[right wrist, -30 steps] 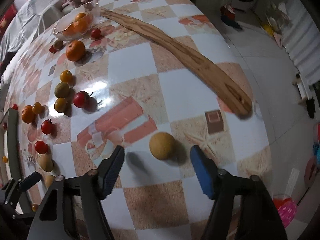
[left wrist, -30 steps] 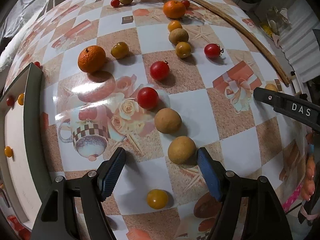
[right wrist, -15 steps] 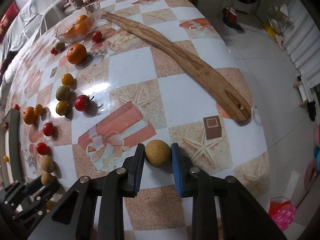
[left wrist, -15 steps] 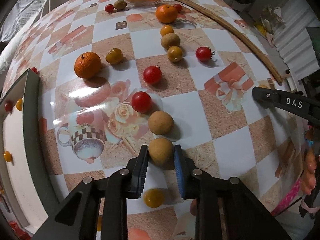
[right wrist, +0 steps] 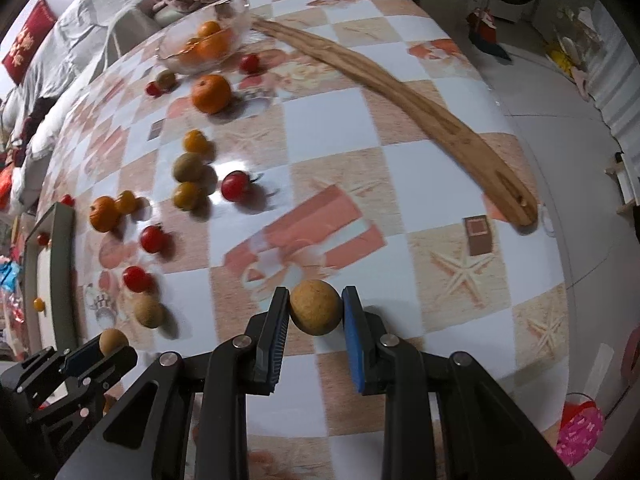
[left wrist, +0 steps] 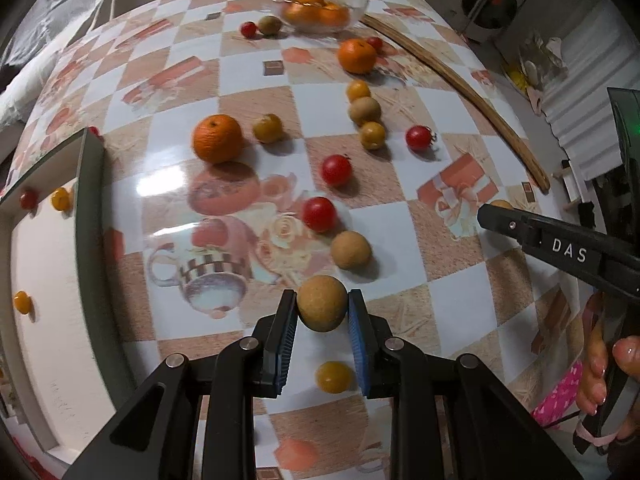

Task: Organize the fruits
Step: 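Carry both brown fruits to the white tray and open both grippers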

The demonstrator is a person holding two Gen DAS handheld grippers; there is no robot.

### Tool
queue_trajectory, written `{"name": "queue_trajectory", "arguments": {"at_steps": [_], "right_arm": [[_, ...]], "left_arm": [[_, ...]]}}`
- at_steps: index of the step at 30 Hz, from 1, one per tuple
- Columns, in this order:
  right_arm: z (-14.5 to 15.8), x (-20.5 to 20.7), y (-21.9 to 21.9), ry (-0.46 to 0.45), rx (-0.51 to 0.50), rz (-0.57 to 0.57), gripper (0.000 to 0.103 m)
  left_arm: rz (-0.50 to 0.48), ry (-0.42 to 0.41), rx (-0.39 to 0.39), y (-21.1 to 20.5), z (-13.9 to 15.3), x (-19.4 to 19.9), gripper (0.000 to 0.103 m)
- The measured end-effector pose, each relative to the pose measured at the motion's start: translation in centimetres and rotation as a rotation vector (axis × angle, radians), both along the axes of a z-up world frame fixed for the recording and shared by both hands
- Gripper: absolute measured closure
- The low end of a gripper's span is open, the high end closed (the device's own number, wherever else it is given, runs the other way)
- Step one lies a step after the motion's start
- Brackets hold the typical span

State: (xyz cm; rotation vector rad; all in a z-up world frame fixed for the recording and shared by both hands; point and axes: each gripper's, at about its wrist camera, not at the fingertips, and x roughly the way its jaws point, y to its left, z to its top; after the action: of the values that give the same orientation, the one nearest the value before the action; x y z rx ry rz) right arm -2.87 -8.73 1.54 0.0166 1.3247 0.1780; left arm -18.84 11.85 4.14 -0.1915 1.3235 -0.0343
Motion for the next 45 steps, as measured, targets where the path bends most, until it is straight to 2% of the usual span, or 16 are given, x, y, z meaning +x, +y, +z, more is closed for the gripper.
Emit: {"name": "queue_trajectory", "arguments": {"at_steps": [13, 26, 36, 45], "right_arm": [[1.2, -0.4, 6.1, -0.007, 0.021, 0.112, 0.074], [2.1, -1.3, 14.2, -0.016, 0.028, 0.258, 0.074], [2.5, -2.8, 22.8, -0.016, 0.044, 0.408, 0.074], [2.0, -4.5, 30.7, 0.002, 0.07, 0.538, 0.074]], "left_arm": [[0.092, -0.029, 0.007, 5.1, 1.3, -1.9, 0.076], [0.233, -0.055, 0.01, 12.1, 2.4, -4.6, 0.076], [0.363, -0.062, 0.035, 18.5, 2.4, -8.0, 0.076], [0.496, -0.028, 0.065, 24.7, 0.6, -11.2, 0.076]]}}
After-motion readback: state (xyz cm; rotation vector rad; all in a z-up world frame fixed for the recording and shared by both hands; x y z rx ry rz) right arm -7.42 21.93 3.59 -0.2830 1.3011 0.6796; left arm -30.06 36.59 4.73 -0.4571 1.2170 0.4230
